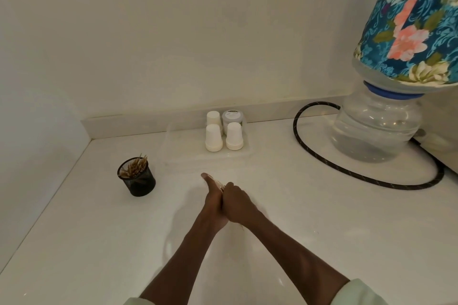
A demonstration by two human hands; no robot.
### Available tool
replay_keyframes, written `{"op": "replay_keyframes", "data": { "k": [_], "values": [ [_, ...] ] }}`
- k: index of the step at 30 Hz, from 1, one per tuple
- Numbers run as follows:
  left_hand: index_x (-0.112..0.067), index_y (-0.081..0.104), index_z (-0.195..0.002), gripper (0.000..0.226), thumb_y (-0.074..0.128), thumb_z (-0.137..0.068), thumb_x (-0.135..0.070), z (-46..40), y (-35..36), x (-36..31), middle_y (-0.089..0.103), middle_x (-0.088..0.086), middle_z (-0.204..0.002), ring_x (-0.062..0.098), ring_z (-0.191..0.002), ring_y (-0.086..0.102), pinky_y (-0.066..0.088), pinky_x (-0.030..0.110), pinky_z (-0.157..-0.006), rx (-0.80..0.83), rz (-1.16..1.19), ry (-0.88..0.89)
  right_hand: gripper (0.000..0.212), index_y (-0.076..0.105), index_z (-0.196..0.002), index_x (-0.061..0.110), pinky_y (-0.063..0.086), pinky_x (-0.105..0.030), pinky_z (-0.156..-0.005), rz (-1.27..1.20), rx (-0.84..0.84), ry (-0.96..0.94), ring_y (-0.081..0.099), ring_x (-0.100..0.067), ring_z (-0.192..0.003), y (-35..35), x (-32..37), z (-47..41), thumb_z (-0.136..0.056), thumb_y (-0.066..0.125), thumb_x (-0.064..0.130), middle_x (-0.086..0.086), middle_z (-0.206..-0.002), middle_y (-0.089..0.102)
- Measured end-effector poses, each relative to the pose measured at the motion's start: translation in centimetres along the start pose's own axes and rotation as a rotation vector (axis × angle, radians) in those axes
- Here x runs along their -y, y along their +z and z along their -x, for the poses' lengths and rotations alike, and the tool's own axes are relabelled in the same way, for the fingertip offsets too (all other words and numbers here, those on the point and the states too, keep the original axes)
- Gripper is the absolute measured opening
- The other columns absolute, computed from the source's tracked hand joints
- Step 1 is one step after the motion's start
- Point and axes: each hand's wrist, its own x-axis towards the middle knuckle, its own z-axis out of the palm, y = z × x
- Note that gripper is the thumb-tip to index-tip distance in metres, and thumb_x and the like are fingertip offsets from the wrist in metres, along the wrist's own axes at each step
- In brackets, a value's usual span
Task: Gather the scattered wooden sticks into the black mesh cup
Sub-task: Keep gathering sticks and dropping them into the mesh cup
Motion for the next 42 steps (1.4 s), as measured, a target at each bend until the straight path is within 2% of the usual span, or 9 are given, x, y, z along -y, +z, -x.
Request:
{"op": "replay_keyframes", "data": {
  "k": [2, 5, 10, 13, 19, 24, 30, 34, 42],
  "values": [
    [-0.024, 0.028, -0.15, 0.112, 0.018, -0.064, -0.096, 0.0, -0.2, 0.0, 0.053, 0.015, -0.139, 0.031, -0.114, 0.058, 0.048, 0.048, -0.097, 0.034, 0.062, 0.002, 0.025, 0.051, -0.117, -0.004, 0.05, -0.037, -0.084, 0.108, 0.024, -0.055, 0.063, -0.033, -0.101, 0.1, 0.1, -0.1, -0.098, 0.043, 0.009, -0.02, -0.114, 0.06],
    [-0.008, 0.04, -0.142, 0.121, 0.028, -0.059, -0.097, 0.3, -0.2, 0.1, 0.06, 0.013, -0.109, 0.03, -0.105, 0.059, 0.05, 0.044, -0.086, 0.053, 0.092, -0.018, 0.03, 0.051, -0.122, -0.005, 0.048, -0.038, -0.087, 0.164, 0.074, -0.08, 0.06, -0.034, -0.107, 0.0, -0.1, -0.4, -0.097, 0.041, 0.008, -0.021, -0.121, 0.057],
    [0.005, 0.05, -0.131, 0.066, 0.047, -0.096, -0.052, -0.4, -0.8, 0.3, 0.064, 0.022, -0.113, 0.037, -0.112, 0.061, 0.048, 0.051, -0.096, -0.009, -0.002, 0.029, 0.036, 0.046, -0.131, -0.004, 0.047, -0.036, -0.085, 0.153, 0.103, -0.091, 0.058, -0.034, -0.109, -0.7, 0.0, -0.4, -0.096, 0.044, 0.004, -0.022, -0.12, 0.058],
    [0.003, 0.059, -0.108, 0.05, 0.043, -0.101, -0.044, -0.4, -0.6, -0.2, 0.064, 0.021, -0.102, 0.036, -0.103, 0.064, 0.048, 0.051, -0.098, -0.167, 0.021, 0.093, 0.025, 0.056, -0.115, -0.001, 0.045, -0.033, -0.072, -0.021, 0.056, -0.067, 0.062, -0.032, -0.097, -1.1, 0.2, -0.3, -0.093, 0.049, 0.006, -0.021, -0.111, 0.06],
    [-0.015, 0.044, -0.069, 0.048, 0.041, -0.098, -0.054, -0.4, -0.3, -1.4, 0.049, 0.002, -0.062, 0.018, -0.056, 0.053, 0.047, 0.03, -0.059, -0.348, 0.189, 0.172, 0.023, 0.068, -0.084, 0.001, 0.046, -0.033, -0.063, -0.159, -0.13, -0.173, 0.06, -0.023, -0.071, -1.3, 0.0, -0.1, -0.091, 0.047, 0.008, -0.014, -0.084, 0.071],
    [-0.021, 0.032, -0.06, 0.056, 0.061, -0.083, -0.063, -0.3, -0.8, -3.0, 0.026, -0.006, -0.047, 0.009, -0.037, 0.023, 0.025, 0.021, -0.037, -0.329, 0.235, 0.228, 0.024, 0.073, -0.091, 0.004, 0.05, -0.031, -0.081, -0.573, -0.258, 0.006, 0.067, -0.017, -0.087, -1.9, -1.0, -0.3, -0.093, 0.05, 0.01, -0.006, -0.09, 0.075],
    [-0.025, 0.035, -0.049, 0.051, 0.073, -0.079, -0.042, 0.9, 0.5, -4.9, 0.023, -0.006, -0.049, 0.01, -0.038, 0.022, 0.023, 0.022, -0.036, -0.292, 0.133, 0.364, 0.049, 0.064, -0.112, 0.0, 0.05, -0.036, -0.088, -1.439, 0.115, 0.525, 0.064, -0.024, -0.095, -0.4, -1.6, -0.2, -0.103, 0.038, 0.04, -0.018, -0.112, 0.07],
    [-0.024, 0.036, -0.043, 0.053, 0.072, -0.079, -0.038, 1.4, 1.3, -5.0, 0.026, -0.004, -0.046, 0.011, -0.038, 0.024, 0.027, 0.022, -0.038, -0.26, 0.047, 0.464, 0.066, 0.057, -0.119, -0.007, 0.048, -0.04, -0.099, -1.995, 0.273, 0.511, 0.063, -0.031, -0.104, -0.7, 0.1, -0.2, -0.103, 0.03, 0.051, -0.022, -0.112, 0.066],
    [-0.016, 0.048, -0.051, 0.044, 0.07, -0.076, -0.045, 2.5, 3.3, -5.0, 0.042, 0.002, -0.048, 0.016, -0.045, 0.043, 0.041, 0.032, -0.053, -0.268, -0.245, 0.634, 0.065, 0.06, -0.112, 0.003, 0.04, -0.042, -0.111, -2.155, 0.373, 0.389, 0.051, -0.028, -0.133, -2.6, 2.5, -0.9, -0.098, 0.03, 0.059, -0.007, -0.128, 0.058]
  ]
}}
